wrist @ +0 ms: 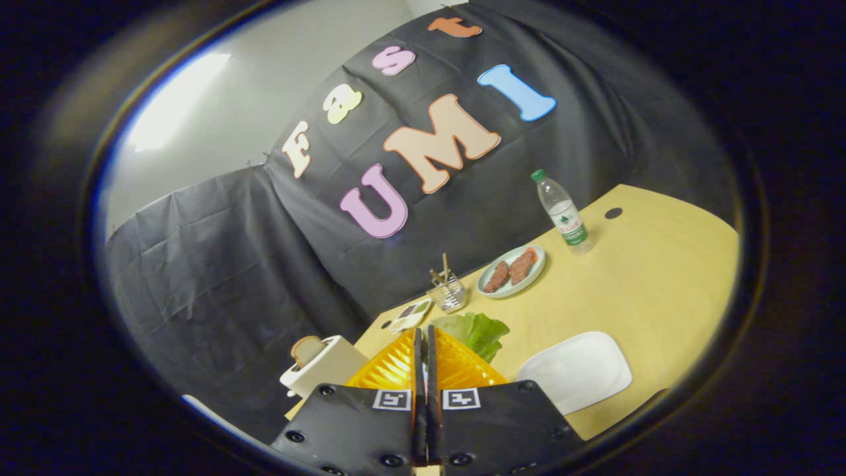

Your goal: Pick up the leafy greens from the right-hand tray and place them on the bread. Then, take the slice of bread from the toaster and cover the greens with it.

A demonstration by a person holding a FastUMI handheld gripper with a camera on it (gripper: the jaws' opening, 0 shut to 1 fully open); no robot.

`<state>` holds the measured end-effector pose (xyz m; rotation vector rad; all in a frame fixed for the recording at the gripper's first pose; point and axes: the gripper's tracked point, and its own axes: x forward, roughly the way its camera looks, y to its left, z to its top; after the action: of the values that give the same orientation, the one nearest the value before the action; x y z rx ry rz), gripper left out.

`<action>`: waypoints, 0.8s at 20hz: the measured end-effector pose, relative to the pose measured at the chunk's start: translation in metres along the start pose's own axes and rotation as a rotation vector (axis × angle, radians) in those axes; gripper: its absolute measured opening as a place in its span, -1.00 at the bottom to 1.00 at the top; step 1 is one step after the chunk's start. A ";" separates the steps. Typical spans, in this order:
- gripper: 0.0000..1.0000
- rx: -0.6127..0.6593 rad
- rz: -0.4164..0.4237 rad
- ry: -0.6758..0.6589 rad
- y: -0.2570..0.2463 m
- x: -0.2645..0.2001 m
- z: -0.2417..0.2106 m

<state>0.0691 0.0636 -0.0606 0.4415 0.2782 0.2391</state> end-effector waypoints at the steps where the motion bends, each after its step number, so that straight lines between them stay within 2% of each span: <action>1: -0.93 -0.005 0.015 0.010 0.011 0.005 -0.005; 12: -0.93 0.034 0.192 0.118 0.111 0.066 -0.072; 16: -0.93 0.041 0.207 0.174 0.126 0.091 -0.104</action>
<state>0.1000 0.2402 -0.1132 0.4914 0.4085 0.4762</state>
